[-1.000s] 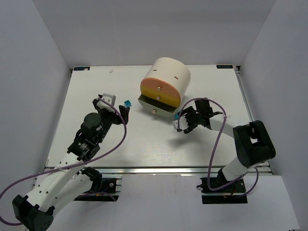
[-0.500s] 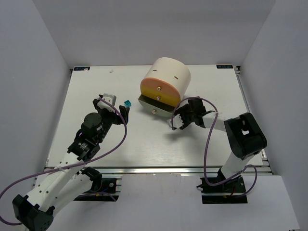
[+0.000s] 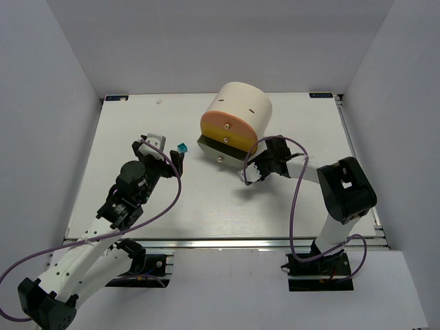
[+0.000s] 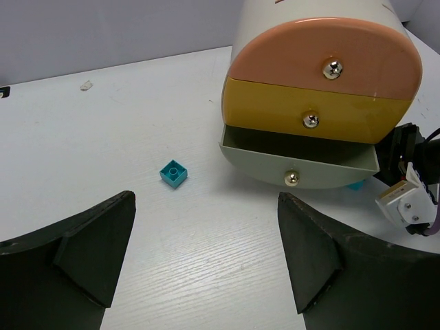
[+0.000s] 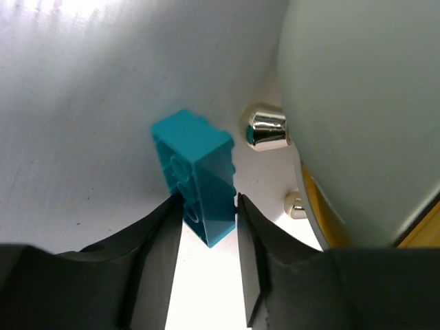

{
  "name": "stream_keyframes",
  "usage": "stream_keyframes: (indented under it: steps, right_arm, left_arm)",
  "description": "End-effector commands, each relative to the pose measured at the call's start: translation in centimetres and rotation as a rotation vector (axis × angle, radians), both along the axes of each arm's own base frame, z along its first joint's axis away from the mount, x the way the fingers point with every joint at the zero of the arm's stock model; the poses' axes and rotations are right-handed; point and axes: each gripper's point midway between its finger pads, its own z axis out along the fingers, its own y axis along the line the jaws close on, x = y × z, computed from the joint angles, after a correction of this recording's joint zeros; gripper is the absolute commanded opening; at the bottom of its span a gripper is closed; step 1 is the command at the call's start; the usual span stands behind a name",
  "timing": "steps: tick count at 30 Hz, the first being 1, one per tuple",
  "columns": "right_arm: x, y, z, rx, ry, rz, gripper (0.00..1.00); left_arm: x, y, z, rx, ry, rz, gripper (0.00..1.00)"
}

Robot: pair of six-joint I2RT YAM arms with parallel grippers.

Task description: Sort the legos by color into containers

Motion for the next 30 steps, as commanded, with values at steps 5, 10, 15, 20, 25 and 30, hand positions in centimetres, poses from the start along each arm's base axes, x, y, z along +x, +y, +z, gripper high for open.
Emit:
stream_keyframes:
  steps: [5, 10, 15, 20, 25, 30]
  right_arm:
    - [-3.9, -0.3, 0.5, -0.014, 0.093, 0.093, 0.25]
    - [-8.3, -0.6, 2.4, 0.028, 0.162, 0.142, 0.03]
    - [-12.8, 1.2, 7.8, 0.213, 0.257, 0.154, 0.0]
    - [-13.8, 4.2, 14.8, 0.503, 0.307, 0.012, 0.0]
    - [-10.5, 6.6, 19.0, 0.701, 0.305, -0.241, 0.0]
    - [-6.5, 8.2, 20.4, 0.793, 0.265, -0.469, 0.0]
  left_arm:
    - [0.2, 0.5, 0.1, 0.008, -0.007, 0.024, 0.94]
    - [0.1, 0.5, 0.1, 0.008, -0.007, 0.023, 0.94]
    - [0.2, 0.4, 0.0, 0.009, -0.003, 0.021, 0.94]
    - [0.3, 0.5, -0.2, 0.014, 0.002, 0.026, 0.94]
    - [0.7, 0.6, -0.9, 0.032, 0.019, 0.043, 0.94]
    - [0.8, 1.0, -1.3, 0.048, 0.023, 0.065, 0.94]
